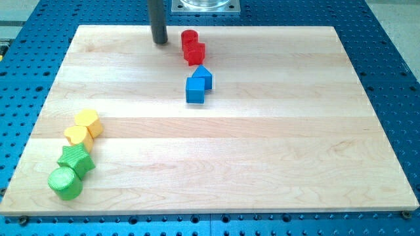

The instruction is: Push the blue blocks upwards

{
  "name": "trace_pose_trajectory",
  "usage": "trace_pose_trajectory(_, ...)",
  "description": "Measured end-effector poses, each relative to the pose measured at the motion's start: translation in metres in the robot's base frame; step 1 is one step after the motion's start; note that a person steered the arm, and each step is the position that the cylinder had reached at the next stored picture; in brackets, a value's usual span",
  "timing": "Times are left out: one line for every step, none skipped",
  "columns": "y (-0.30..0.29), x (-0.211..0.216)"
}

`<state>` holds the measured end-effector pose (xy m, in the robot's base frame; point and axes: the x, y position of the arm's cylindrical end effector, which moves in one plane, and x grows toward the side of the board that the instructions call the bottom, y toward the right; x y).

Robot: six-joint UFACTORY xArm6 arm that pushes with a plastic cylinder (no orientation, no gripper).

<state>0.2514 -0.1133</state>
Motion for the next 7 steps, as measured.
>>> trace_pose_trajectory(0.012, 0.002)
trace_pose_trajectory(0.048, -0.003)
trace_pose_trajectory(0.048, -0.003)
trace_pose_trajectory(0.048, -0.003)
trace_pose_trajectory(0.035, -0.002)
trace_pose_trajectory(0.014, 0.025)
trace_pose_trajectory(-0.008, 0.093)
